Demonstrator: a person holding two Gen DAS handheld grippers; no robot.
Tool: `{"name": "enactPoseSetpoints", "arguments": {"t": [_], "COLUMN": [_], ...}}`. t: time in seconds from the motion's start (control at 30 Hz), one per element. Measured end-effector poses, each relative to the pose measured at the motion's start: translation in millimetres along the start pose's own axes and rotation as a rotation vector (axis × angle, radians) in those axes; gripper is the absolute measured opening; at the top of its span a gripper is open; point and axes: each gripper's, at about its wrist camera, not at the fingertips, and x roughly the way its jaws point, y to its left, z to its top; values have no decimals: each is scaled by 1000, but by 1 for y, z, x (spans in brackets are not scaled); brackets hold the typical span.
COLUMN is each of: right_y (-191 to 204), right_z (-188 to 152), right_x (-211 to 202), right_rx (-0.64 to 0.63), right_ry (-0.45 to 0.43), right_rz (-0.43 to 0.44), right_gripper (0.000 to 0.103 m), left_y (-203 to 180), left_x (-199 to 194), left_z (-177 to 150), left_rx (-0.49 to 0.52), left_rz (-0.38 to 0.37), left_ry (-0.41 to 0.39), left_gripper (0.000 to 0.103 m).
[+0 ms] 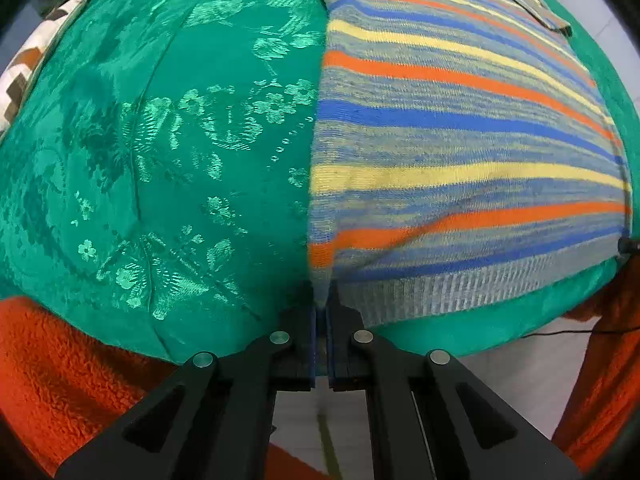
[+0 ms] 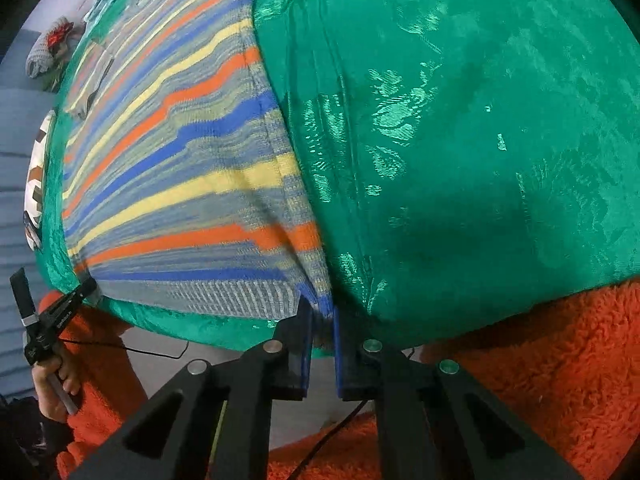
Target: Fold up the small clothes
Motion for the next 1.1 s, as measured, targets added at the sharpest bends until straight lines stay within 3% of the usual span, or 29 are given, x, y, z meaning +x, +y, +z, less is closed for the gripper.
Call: {"name": "enactPoseSetpoints", "arguments": {"t": [0.13,0.2,0.27,0.3,0.33,0.43,0.57,0.67,0.73,0.8,0.9,0.97,1.1], "right_y": [13,15,19,19,20,20,19,18,24,38,40,42,52], "right_z": [-6,-9,-14,-16,-20,-29,-42,-44,-44,-47,-38,-37,-38], "right_x": [4,-3,-10,-15,-24,-48,-87,-115,-128,-128,-119,-114,-105], "right_rx": [-14,-18,-20,-18,-16,-13,38,69,37,-16,-33,-52,-102], "right_ry": [-34,-47,-71,-87,-125,-246,-509,-690,-809,-897,-892,-866,-851], "right_rz": [-45,-71,-112,-130,-150,-190,-254,-234,-266,-328,-319,-334,-365], "right_gripper": [10,20,40,54,61,62,65,69,76,78,78,78,78], "left_y": [-26,-32,-31,-33,-33,-35,-28,-6,16,30,44,42,23], "left_x": [8,6,0,-6,-13,-43,-73,-76,-81,-81,-64,-54,-54], "left_z": [6,4,-1,-3,-6,-12,-9,6,20,29,34,36,27], "left_rx": [13,5,-9,-14,-19,-51,-97,-107,-132,-159,-187,-198,-114], "left_rz": [14,7,-2,10,28,48,81,154,190,231,309,302,315], "left_ry": [-5,-2,-2,-10,-32,-127,-257,-370,-441,-517,-525,-476,-498], "left_gripper": [7,9,22,39,57,83,85,89,96,96,96,96,96]}}
